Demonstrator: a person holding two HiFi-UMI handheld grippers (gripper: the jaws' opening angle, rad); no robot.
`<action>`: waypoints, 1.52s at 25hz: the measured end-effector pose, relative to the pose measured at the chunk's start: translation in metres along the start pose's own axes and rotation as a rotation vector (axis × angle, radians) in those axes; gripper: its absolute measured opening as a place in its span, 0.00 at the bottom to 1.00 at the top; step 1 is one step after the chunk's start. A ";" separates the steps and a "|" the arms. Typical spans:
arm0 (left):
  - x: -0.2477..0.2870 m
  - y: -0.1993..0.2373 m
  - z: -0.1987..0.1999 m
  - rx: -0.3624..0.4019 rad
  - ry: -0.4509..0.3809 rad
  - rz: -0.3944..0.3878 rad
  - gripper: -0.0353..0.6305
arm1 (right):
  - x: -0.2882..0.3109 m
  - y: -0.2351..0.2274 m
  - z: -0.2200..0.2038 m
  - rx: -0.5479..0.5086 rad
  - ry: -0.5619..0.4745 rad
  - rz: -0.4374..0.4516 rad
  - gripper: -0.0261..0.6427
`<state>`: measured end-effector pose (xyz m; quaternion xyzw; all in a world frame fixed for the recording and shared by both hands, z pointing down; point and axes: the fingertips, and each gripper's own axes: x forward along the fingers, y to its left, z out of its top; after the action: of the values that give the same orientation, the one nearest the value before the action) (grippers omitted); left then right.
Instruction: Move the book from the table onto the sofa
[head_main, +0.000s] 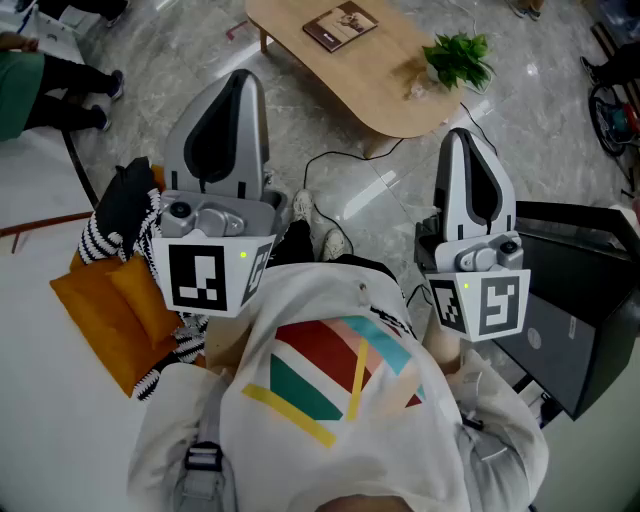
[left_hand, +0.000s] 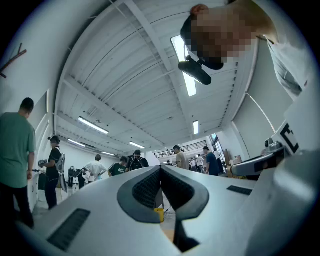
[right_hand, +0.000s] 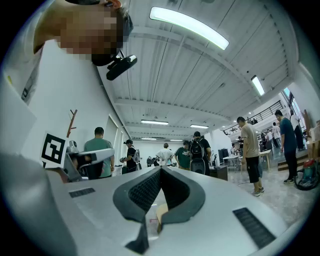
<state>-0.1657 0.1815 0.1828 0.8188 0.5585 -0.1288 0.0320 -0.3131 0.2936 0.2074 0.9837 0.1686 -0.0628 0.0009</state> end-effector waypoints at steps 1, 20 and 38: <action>0.009 0.000 -0.003 0.006 -0.003 -0.014 0.06 | 0.010 0.006 0.002 0.002 -0.010 0.015 0.06; 0.074 0.159 -0.075 0.080 0.046 0.048 0.06 | 0.179 0.099 -0.052 -0.097 0.141 0.162 0.06; 0.174 0.214 -0.107 0.164 0.050 0.103 0.06 | 0.313 0.010 -0.117 -0.025 0.225 0.146 0.06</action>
<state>0.1107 0.2802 0.2232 0.8494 0.5037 -0.1518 -0.0424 -0.0027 0.3911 0.2843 0.9941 0.0961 0.0502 -0.0011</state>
